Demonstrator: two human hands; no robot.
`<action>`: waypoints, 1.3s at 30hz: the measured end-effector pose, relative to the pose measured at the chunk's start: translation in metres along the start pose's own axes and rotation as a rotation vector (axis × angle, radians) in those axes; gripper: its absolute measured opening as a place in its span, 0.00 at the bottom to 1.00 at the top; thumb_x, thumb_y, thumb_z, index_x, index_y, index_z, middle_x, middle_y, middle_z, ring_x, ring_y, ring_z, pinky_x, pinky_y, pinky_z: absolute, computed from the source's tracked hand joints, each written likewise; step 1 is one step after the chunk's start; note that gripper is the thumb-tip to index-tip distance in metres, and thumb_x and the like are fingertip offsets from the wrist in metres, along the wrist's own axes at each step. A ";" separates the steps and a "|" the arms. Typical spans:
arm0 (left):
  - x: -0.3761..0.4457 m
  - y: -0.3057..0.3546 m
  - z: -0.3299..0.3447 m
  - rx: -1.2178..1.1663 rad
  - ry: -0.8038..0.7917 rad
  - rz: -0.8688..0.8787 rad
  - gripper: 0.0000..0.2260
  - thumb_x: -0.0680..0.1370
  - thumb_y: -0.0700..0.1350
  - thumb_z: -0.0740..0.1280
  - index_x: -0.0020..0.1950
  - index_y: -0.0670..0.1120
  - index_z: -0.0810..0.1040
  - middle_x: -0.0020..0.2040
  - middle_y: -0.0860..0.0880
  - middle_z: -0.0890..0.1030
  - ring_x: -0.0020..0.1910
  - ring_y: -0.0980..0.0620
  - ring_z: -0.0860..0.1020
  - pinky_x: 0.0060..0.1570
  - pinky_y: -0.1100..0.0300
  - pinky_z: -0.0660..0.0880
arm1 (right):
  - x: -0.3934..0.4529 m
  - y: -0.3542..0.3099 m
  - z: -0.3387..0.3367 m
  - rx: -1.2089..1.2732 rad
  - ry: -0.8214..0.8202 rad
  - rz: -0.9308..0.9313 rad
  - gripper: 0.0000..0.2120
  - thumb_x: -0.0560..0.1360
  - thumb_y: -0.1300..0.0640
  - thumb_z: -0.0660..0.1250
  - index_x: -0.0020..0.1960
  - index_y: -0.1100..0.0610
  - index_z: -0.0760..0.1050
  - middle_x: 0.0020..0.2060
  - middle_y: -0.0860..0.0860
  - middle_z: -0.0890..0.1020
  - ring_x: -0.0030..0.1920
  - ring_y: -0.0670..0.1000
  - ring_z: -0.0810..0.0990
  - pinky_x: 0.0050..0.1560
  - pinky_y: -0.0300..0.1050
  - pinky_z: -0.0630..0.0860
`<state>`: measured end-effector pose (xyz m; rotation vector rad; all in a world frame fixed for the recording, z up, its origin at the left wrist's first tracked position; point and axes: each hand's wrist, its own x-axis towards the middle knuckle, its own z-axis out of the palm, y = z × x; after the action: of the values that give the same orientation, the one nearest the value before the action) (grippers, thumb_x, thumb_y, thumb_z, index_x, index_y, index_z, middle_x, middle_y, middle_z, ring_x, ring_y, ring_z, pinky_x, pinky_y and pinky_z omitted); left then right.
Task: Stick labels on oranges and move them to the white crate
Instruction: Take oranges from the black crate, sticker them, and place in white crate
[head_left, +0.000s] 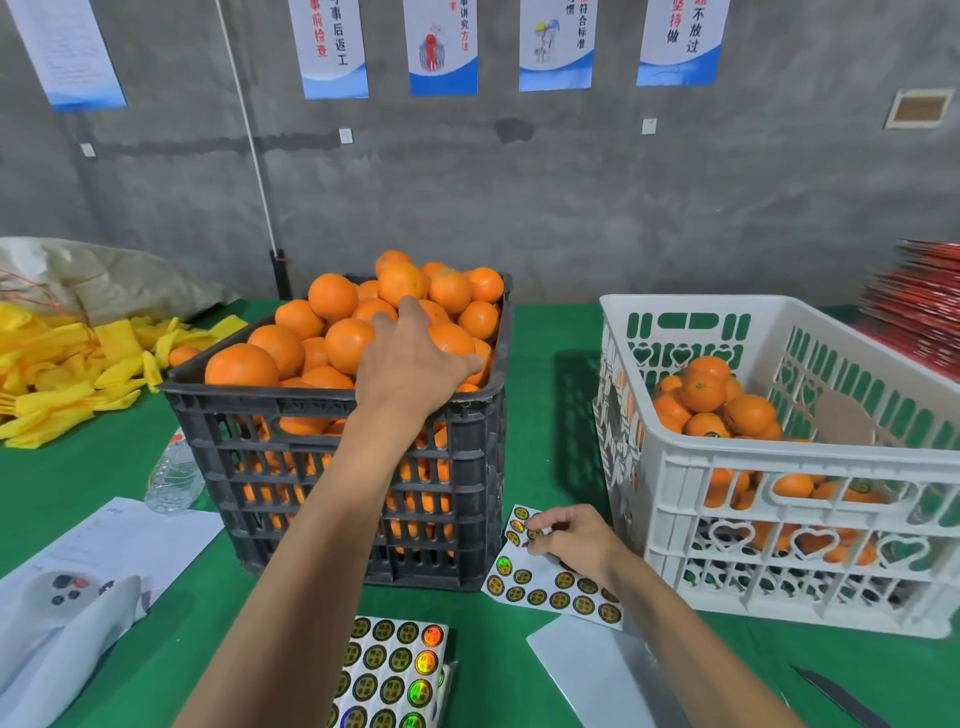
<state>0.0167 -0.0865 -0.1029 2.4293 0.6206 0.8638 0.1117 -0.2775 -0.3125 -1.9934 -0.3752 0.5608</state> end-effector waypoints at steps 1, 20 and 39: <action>0.000 0.000 0.000 0.002 0.000 0.000 0.32 0.68 0.59 0.78 0.65 0.47 0.70 0.60 0.44 0.71 0.52 0.39 0.77 0.43 0.51 0.69 | 0.000 0.001 0.001 -0.027 0.012 -0.015 0.14 0.71 0.63 0.76 0.57 0.55 0.84 0.51 0.61 0.85 0.41 0.51 0.82 0.54 0.46 0.81; -0.001 -0.001 0.000 -0.005 0.011 -0.011 0.33 0.69 0.58 0.78 0.67 0.47 0.70 0.62 0.44 0.71 0.53 0.39 0.77 0.43 0.51 0.70 | 0.004 0.023 0.012 -0.340 0.136 -0.327 0.14 0.77 0.45 0.73 0.58 0.50 0.85 0.49 0.43 0.75 0.48 0.45 0.78 0.57 0.48 0.77; -0.002 -0.001 0.002 0.006 0.049 -0.003 0.32 0.68 0.59 0.78 0.64 0.47 0.70 0.60 0.43 0.71 0.46 0.42 0.74 0.41 0.51 0.69 | -0.004 0.032 0.015 -0.422 0.156 -0.394 0.08 0.80 0.48 0.69 0.54 0.52 0.81 0.54 0.42 0.75 0.55 0.44 0.75 0.62 0.45 0.73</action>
<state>0.0157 -0.0872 -0.1058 2.4182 0.6461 0.9242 0.1011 -0.2834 -0.3457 -2.2617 -0.8189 0.0764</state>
